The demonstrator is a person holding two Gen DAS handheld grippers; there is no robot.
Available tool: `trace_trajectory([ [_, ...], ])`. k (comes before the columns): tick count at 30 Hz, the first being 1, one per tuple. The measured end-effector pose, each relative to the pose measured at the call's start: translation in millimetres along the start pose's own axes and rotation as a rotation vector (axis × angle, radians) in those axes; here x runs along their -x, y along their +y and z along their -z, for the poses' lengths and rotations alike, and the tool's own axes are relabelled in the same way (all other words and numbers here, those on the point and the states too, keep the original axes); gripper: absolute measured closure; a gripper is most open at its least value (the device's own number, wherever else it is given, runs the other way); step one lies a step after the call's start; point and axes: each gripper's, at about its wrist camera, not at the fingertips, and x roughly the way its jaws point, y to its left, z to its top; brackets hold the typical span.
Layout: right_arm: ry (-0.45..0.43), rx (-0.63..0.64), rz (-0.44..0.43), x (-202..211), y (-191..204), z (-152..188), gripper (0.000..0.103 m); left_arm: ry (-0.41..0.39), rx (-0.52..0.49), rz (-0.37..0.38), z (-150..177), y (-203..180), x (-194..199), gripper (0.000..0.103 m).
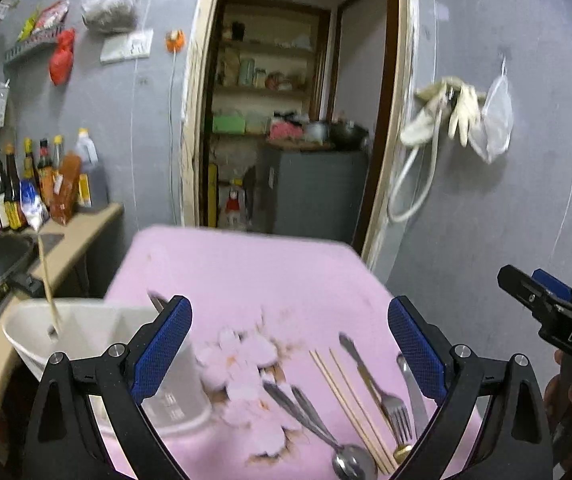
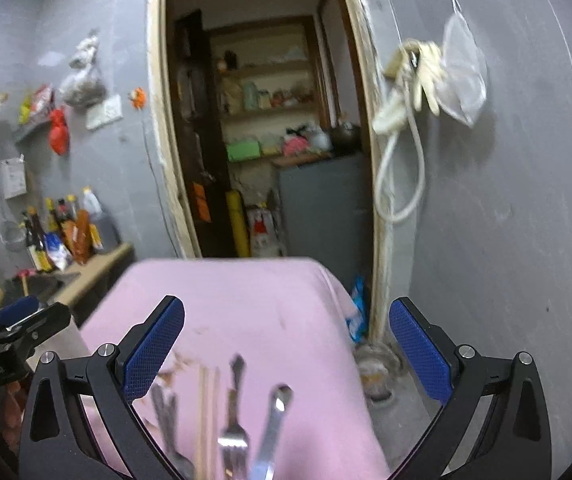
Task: Organize utensils
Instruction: 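Grasp a silver spoon with the left tool while the right tool grasps a small spoon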
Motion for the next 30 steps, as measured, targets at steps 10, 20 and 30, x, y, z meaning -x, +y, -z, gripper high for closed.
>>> trace_trajectory([
  [10,0.185,-0.015,-0.024,-42,-26,38,0.005,0.248,0.100,-0.055,57,-10,-49,0.008],
  [20,0.372,-0.006,-0.088,-85,-20,64,0.040,0.452,0.205,-0.070,83,5,-94,0.052],
  [30,0.461,0.057,-0.062,-113,3,75,0.056,0.532,0.237,-0.099,81,17,-114,0.068],
])
